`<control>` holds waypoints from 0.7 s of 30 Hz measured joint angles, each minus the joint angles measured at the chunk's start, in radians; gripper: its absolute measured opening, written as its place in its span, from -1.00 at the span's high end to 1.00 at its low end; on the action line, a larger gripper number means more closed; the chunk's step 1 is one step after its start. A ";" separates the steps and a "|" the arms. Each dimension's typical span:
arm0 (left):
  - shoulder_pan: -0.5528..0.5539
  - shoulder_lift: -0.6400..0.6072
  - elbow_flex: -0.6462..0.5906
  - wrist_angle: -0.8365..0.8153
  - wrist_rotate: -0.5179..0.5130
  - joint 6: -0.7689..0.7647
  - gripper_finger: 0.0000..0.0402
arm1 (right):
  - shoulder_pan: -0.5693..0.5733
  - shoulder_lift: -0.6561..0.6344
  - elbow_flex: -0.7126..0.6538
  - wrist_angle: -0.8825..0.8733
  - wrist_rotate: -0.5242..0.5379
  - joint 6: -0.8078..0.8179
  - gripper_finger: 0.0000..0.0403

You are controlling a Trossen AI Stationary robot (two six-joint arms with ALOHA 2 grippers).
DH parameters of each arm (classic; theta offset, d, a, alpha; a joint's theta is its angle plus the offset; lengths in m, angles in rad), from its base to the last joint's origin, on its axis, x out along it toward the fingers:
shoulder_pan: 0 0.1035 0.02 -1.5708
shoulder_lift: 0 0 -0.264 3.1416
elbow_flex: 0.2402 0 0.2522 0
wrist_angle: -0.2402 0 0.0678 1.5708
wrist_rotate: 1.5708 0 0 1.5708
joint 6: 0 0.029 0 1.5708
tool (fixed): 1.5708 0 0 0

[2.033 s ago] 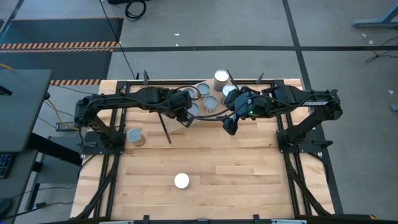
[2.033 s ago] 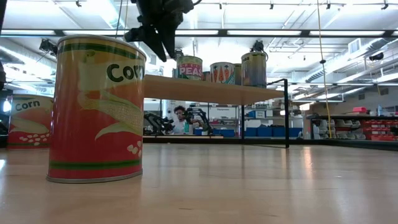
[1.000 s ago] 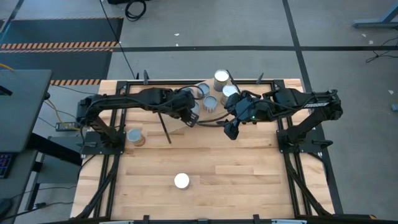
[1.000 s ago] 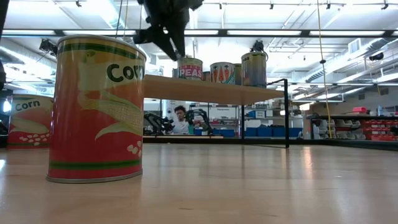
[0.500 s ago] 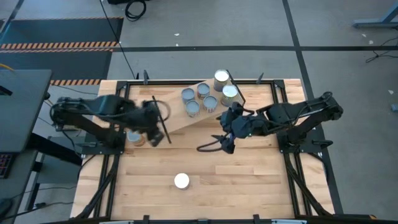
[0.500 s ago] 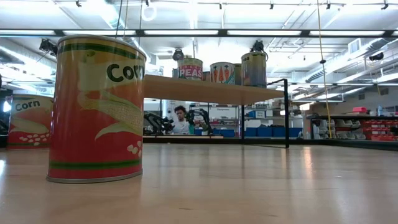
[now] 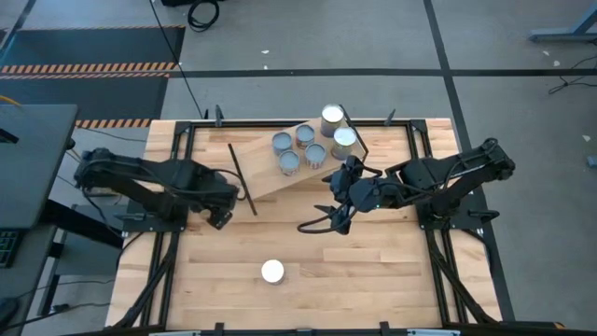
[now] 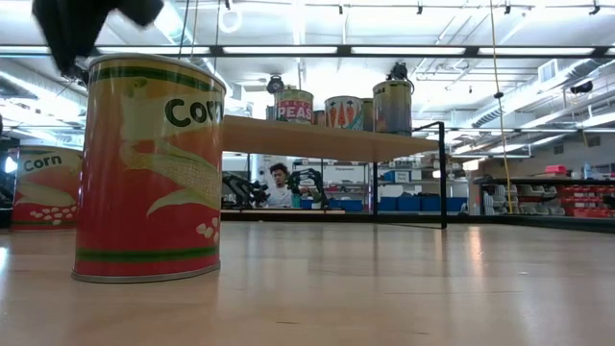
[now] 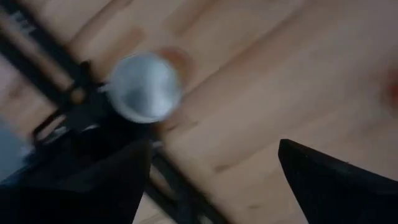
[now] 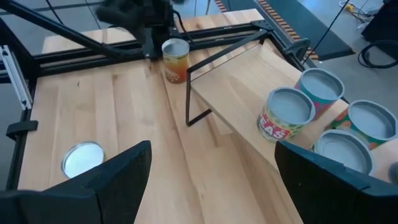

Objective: Pick and place cans onto a shelf
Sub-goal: Put the top canned corn on the shelf

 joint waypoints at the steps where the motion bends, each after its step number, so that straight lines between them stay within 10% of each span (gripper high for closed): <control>1: 0.018 -0.006 -0.036 0.001 -0.001 0.007 -0.78 | 0.001 0.000 0.000 0.000 0.000 0.000 -0.73; 21: 0.292 -0.122 -0.392 0.192 0.043 0.106 -0.78 | -0.049 0.000 0.000 0.000 0.018 0.026 -0.73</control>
